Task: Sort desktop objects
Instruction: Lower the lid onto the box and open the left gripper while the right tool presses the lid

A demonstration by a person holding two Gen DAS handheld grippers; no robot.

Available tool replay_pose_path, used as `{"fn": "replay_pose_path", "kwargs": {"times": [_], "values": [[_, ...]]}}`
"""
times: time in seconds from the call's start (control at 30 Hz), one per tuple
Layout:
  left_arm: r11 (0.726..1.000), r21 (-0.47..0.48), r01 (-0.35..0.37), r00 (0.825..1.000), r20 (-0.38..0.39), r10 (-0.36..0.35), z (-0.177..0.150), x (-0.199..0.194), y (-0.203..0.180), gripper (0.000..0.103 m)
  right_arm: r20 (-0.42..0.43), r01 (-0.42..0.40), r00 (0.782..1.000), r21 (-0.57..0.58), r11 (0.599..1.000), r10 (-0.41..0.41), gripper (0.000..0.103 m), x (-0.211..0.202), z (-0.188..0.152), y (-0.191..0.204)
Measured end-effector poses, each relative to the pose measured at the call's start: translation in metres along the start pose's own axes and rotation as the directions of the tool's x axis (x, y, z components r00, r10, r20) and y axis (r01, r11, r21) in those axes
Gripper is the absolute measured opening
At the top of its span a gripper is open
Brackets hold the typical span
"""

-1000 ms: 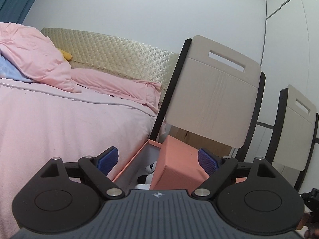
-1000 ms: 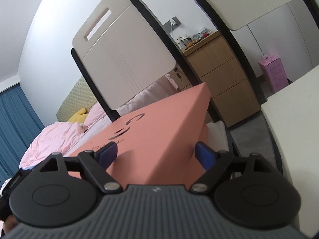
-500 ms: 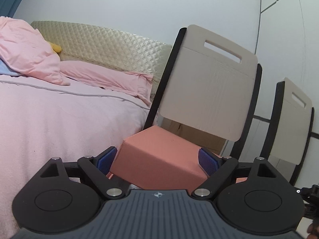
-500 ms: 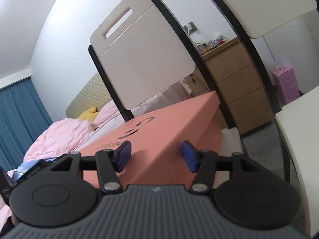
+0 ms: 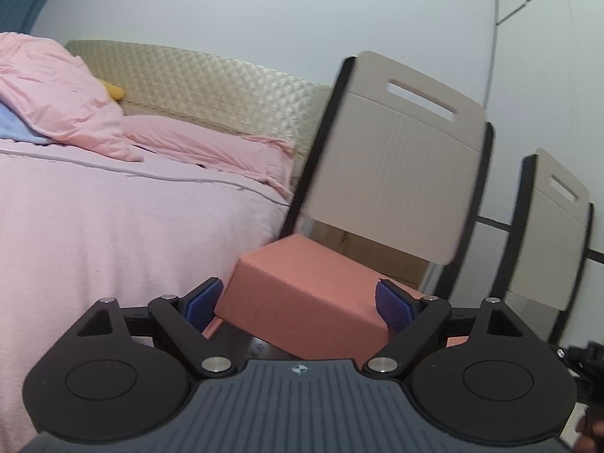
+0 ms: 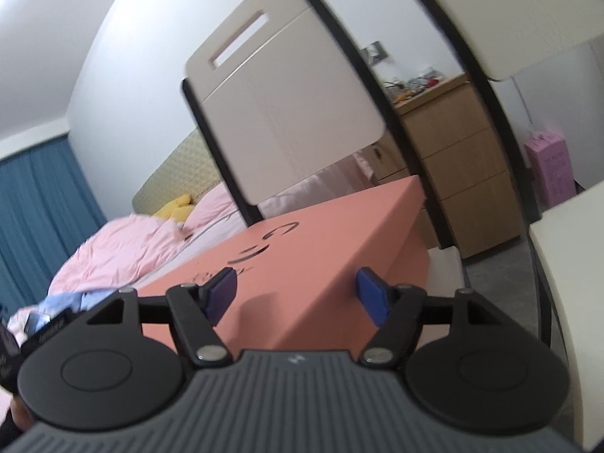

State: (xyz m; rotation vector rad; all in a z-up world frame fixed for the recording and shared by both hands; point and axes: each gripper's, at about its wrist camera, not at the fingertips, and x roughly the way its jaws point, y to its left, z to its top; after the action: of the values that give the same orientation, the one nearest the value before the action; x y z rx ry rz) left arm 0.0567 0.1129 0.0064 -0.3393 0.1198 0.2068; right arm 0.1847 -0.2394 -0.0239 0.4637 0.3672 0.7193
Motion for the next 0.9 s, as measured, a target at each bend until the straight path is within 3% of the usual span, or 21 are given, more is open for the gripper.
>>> {"fn": "replay_pose_path", "kwargs": {"times": [0.1,0.23,0.27,0.37,0.57,0.67,0.9], "values": [[1.0,-0.003,-0.001,1.0,0.021,0.001,0.001,-0.003,0.0,0.089,-0.003,0.025,1.0,-0.005,1.0,-0.025,0.072,0.002,-0.004,0.005],[0.996,0.018,-0.082,0.982,0.174,0.077,0.003,-0.023,-0.002,0.091,0.01,0.028,1.0,0.023,0.999,-0.028,0.074,0.004,-0.005,0.005],[0.996,0.032,-0.085,0.981,0.179,0.078,0.004,-0.023,-0.002,0.091,0.014,0.02,1.0,0.015,1.0,-0.021,0.079,0.005,-0.006,0.006],[0.996,0.045,-0.074,0.993,0.101,0.069,0.003,-0.011,-0.002,0.091,0.007,0.015,1.0,0.016,1.0,-0.016,0.082,0.008,-0.008,0.004],[0.991,0.128,-0.029,1.0,-0.001,0.029,-0.002,0.006,-0.012,0.092,-0.004,0.011,1.0,0.0,1.0,-0.011,0.082,0.009,-0.009,0.003],[0.988,0.154,-0.023,0.999,-0.032,0.028,-0.005,0.008,-0.015,0.093,-0.016,0.014,1.0,0.002,1.0,-0.014,0.082,0.009,-0.009,0.001],[0.986,0.148,0.079,0.989,-0.135,-0.06,-0.016,0.011,-0.023,0.093,-0.031,0.054,0.998,0.08,0.995,-0.052,0.082,0.005,-0.002,-0.02]]}}
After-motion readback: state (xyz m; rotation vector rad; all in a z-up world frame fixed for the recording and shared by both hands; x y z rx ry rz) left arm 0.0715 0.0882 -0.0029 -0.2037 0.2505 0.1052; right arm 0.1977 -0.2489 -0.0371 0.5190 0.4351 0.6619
